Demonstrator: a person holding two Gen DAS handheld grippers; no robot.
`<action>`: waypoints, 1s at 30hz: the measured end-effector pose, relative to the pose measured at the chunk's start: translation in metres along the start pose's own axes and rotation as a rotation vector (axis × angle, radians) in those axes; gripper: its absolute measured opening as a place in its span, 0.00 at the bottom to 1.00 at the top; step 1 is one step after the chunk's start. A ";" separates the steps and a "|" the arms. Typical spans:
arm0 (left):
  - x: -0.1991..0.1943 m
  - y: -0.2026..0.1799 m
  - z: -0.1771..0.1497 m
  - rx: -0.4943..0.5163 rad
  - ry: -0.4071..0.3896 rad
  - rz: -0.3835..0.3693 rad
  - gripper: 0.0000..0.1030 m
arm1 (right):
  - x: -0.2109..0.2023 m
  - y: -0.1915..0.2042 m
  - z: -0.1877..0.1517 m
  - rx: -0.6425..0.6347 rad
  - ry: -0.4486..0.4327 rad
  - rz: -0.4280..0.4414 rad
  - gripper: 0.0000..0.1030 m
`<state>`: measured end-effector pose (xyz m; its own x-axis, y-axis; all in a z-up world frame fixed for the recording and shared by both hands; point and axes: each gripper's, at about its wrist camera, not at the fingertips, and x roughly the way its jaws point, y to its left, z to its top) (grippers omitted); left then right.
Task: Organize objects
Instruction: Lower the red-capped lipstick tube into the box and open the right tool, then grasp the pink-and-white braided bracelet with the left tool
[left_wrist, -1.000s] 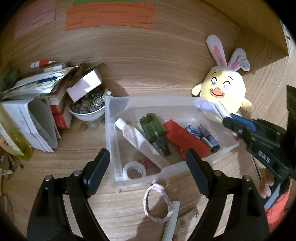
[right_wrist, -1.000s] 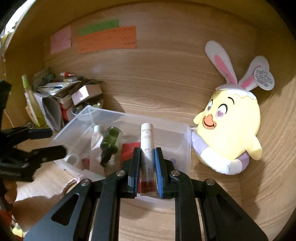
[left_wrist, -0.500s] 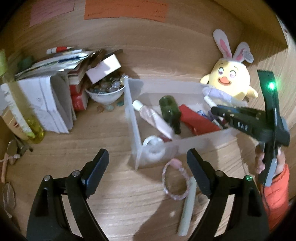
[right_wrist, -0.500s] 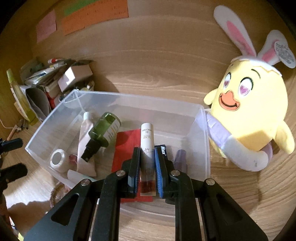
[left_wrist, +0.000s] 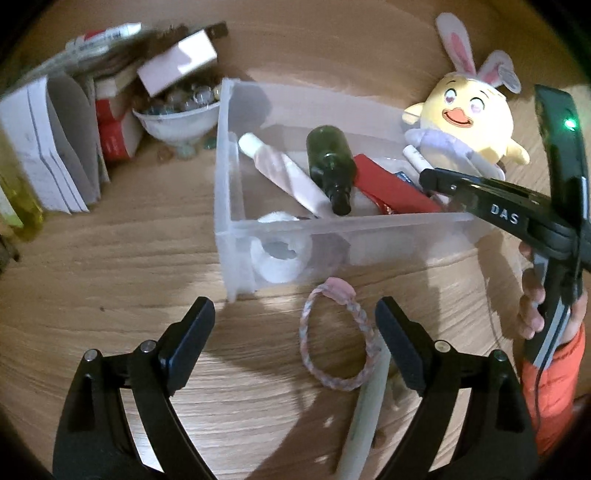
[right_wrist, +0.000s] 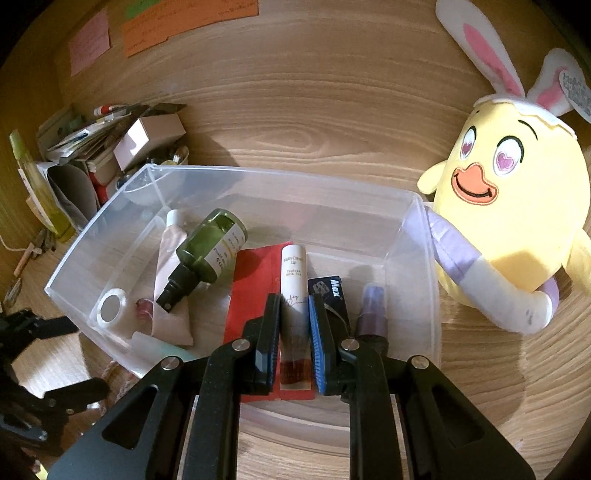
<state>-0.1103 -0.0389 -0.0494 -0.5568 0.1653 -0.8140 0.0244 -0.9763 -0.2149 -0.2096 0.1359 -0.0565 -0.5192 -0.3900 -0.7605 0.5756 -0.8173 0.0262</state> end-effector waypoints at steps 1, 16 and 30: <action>0.003 0.001 0.000 -0.010 0.003 0.000 0.87 | 0.000 0.000 0.000 0.001 0.001 0.003 0.14; 0.010 -0.005 -0.005 -0.052 -0.027 0.078 0.72 | -0.014 0.007 -0.004 -0.027 -0.006 0.004 0.16; 0.000 0.008 -0.014 -0.021 -0.039 0.100 0.24 | -0.075 0.037 -0.042 -0.058 -0.090 0.096 0.46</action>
<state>-0.0987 -0.0445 -0.0582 -0.5830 0.0615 -0.8102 0.0985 -0.9844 -0.1456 -0.1228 0.1522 -0.0260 -0.5133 -0.5039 -0.6947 0.6596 -0.7495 0.0563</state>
